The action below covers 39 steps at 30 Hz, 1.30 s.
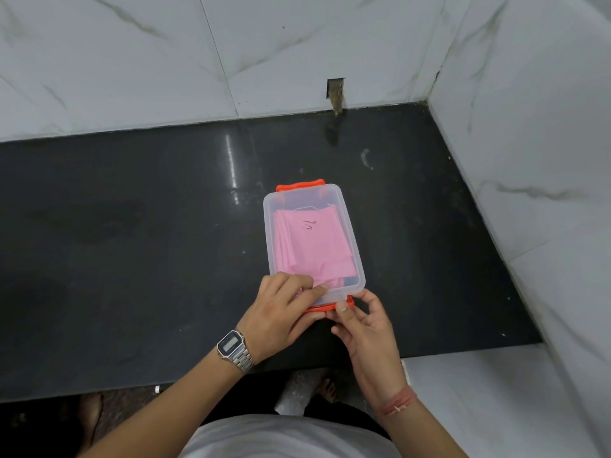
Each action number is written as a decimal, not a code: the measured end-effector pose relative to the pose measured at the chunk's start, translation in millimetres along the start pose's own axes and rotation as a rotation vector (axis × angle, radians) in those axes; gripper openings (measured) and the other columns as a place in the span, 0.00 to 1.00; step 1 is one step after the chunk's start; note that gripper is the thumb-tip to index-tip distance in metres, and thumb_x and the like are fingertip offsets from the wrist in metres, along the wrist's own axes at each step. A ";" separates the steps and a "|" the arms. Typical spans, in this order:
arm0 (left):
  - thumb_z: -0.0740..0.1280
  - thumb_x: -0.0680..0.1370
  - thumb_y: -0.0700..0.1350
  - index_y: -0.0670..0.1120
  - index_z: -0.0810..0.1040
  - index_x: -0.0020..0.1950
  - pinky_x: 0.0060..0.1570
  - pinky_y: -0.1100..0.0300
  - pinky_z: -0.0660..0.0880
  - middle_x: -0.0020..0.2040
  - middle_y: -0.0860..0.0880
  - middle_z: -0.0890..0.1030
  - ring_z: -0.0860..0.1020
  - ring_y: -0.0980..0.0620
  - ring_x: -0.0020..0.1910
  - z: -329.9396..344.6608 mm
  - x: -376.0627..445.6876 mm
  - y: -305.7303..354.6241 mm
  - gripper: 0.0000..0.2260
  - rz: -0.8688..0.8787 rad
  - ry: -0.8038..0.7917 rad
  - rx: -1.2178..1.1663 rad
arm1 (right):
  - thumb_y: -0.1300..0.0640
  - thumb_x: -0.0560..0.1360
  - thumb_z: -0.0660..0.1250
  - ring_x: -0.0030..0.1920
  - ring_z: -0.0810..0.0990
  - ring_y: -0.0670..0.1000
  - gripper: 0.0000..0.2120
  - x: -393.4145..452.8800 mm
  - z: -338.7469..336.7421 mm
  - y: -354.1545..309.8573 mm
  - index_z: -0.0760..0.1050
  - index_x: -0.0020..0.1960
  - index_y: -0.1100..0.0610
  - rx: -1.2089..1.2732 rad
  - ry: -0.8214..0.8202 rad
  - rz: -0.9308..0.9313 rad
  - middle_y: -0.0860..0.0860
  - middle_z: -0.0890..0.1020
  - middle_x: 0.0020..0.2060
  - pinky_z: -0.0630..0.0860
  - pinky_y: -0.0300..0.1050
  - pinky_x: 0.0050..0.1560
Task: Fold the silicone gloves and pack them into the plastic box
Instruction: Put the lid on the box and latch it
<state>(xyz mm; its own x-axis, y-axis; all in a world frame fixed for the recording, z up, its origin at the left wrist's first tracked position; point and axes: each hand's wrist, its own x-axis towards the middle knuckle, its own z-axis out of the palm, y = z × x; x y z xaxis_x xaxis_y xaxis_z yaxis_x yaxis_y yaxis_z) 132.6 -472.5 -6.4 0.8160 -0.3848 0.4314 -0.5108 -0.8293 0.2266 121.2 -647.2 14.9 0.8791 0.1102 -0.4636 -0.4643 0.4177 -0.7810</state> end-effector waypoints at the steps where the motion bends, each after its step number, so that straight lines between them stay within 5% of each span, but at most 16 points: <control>1: 0.62 0.80 0.54 0.47 0.76 0.62 0.46 0.58 0.64 0.51 0.48 0.78 0.72 0.51 0.47 0.2 -0.1 0.0 0.16 0.001 0.000 0.001 | 0.55 0.70 0.71 0.44 0.84 0.49 0.23 0.8 0.3 1.1 0.72 0.63 0.57 -0.006 0.004 -0.009 0.57 0.86 0.48 0.79 0.39 0.39; 8: 0.59 0.81 0.50 0.49 0.75 0.56 0.43 0.59 0.63 0.44 0.49 0.78 0.70 0.52 0.43 -2.4 10.9 2.0 0.09 -0.032 0.015 -0.040 | 0.53 0.68 0.72 0.39 0.83 0.49 0.23 6.6 2.4 5.3 0.73 0.61 0.57 -0.019 0.049 -0.043 0.57 0.86 0.45 0.79 0.39 0.36; 13: 0.57 0.81 0.51 0.50 0.79 0.53 0.47 0.61 0.64 0.48 0.53 0.76 0.71 0.56 0.48 -7.9 12.8 -2.6 0.12 -0.105 -0.015 -0.173 | 0.54 0.73 0.73 0.36 0.80 0.48 0.15 7.4 0.4 6.4 0.73 0.57 0.51 -0.152 0.080 -0.056 0.52 0.86 0.43 0.75 0.38 0.31; 17: 0.61 0.79 0.52 0.53 0.73 0.65 0.59 0.56 0.68 0.64 0.53 0.70 0.65 0.58 0.63 -6.9 18.7 -14.1 0.14 -0.509 0.167 -0.225 | 0.51 0.72 0.73 0.39 0.76 0.40 0.16 14.6 -7.4 0.8 0.70 0.55 0.41 -0.345 0.266 -0.225 0.47 0.80 0.44 0.73 0.35 0.41; 21: 0.57 0.80 0.57 0.56 0.56 0.75 0.62 0.55 0.70 0.69 0.56 0.63 0.68 0.61 0.63 -1.5 34.9 -19.0 0.24 -0.962 0.183 -0.551 | 0.47 0.78 0.65 0.52 0.75 0.33 0.17 37.3 -11.4 -27.7 0.65 0.64 0.37 -0.608 0.162 -0.302 0.38 0.75 0.57 0.72 0.33 0.50; 24: 0.53 0.82 0.56 0.55 0.53 0.77 0.53 0.66 0.71 0.63 0.53 0.64 0.70 0.67 0.54 10.5 41.8 -13.3 0.24 -0.948 0.142 -0.578 | 0.51 0.82 0.59 0.61 0.75 0.44 0.21 55.9 -6.1 -41.4 0.61 0.73 0.43 -0.853 0.017 -0.283 0.43 0.74 0.64 0.79 0.47 0.58; 28: 0.51 0.83 0.53 0.55 0.50 0.78 0.36 0.80 0.68 0.58 0.52 0.64 0.71 0.66 0.48 22.8 61.2 -3.9 0.24 -0.998 0.138 -0.597 | 0.51 0.84 0.54 0.68 0.71 0.51 0.23 69.3 -8.3 -52.4 0.57 0.78 0.50 -1.037 0.062 -0.335 0.50 0.72 0.68 0.74 0.57 0.66; 33: 0.52 0.82 0.53 0.55 0.47 0.78 0.38 0.71 0.66 0.58 0.48 0.66 0.72 0.61 0.44 37.2 102.8 12.5 0.25 -0.956 0.056 -0.645 | 0.54 0.84 0.53 0.64 0.74 0.52 0.21 83.7 -35.5 -77.2 0.61 0.77 0.51 -1.035 0.196 -0.391 0.54 0.74 0.66 0.74 0.54 0.65; 39: 0.52 0.82 0.53 0.54 0.42 0.78 0.50 0.59 0.67 0.61 0.44 0.69 0.71 0.54 0.49 62.5 159.1 40.5 0.27 -0.833 -0.132 -0.717 | 0.61 0.83 0.55 0.72 0.69 0.55 0.21 105.6 -91.5 -114.3 0.65 0.75 0.57 -1.073 0.359 -0.413 0.54 0.71 0.73 0.57 0.36 0.67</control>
<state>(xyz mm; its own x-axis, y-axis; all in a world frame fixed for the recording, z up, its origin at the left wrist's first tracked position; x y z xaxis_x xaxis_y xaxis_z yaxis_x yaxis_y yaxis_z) 258.7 -592.6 16.8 0.9779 0.1089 -0.1782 0.2082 -0.4381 0.8745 257.3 -765.8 16.9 0.9816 -0.1834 -0.0534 -0.1576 -0.6190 -0.7695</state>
